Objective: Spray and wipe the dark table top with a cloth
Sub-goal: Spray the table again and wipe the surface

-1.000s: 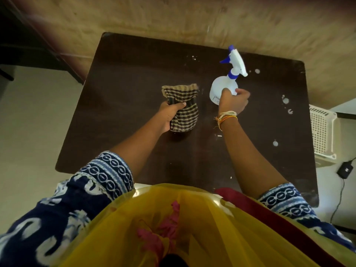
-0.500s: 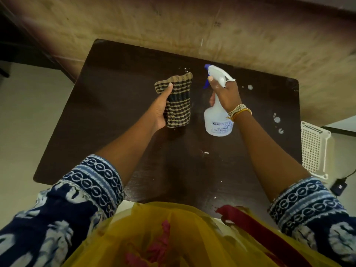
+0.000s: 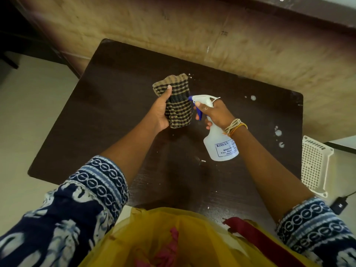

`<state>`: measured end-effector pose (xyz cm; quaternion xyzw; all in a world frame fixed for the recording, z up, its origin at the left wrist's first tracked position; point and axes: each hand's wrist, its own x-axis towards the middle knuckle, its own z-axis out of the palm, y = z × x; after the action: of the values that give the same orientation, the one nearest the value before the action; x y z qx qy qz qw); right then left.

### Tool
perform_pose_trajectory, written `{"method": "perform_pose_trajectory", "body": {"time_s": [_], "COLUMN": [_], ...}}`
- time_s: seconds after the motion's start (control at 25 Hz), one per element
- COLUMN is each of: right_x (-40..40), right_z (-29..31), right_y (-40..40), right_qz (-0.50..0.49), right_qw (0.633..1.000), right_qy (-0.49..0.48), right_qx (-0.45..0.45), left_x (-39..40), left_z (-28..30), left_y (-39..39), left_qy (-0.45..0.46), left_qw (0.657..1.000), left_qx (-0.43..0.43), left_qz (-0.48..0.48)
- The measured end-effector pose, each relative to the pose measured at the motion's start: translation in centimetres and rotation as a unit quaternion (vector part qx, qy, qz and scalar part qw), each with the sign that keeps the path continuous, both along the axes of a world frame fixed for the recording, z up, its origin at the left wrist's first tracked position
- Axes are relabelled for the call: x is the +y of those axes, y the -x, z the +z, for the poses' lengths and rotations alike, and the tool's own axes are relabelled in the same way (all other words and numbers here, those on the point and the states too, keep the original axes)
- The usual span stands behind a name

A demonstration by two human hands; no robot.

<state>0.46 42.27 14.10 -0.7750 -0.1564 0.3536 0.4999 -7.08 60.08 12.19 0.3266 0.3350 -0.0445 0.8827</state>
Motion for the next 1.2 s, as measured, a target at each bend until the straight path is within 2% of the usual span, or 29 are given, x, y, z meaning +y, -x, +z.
{"method": "perform_pose_trajectory", "body": {"time_s": [0.64, 0.8, 0.96, 1.2], "right_x": [0.4, 1.4, 2.9, 10.5], "right_z": [1.1, 0.3, -0.3, 0.2], "right_y": [-0.1, 0.0, 0.3, -1.0], "right_qz": [0.058, 0.013, 0.026, -0.033], "right_qw": [0.996, 0.998, 0.998, 0.995], "right_qy": [0.049, 0.03, -0.011, -0.097], "right_qx": [-0.038, -0.051, -0.047, -0.01], "left_x": [0.7, 1.3, 2.8, 7.1], "left_z": [0.4, 0.2, -0.1, -0.7], "left_y": [0.3, 0.5, 1.4, 4.1], "left_qy": [-0.007, -0.012, -0.014, -0.028], "left_qw": [1.0, 1.0, 0.999, 0.997], "left_qx": [-0.008, 0.002, 0.006, 0.044], "left_qz": [0.001, 0.019, 0.032, 0.064]}}
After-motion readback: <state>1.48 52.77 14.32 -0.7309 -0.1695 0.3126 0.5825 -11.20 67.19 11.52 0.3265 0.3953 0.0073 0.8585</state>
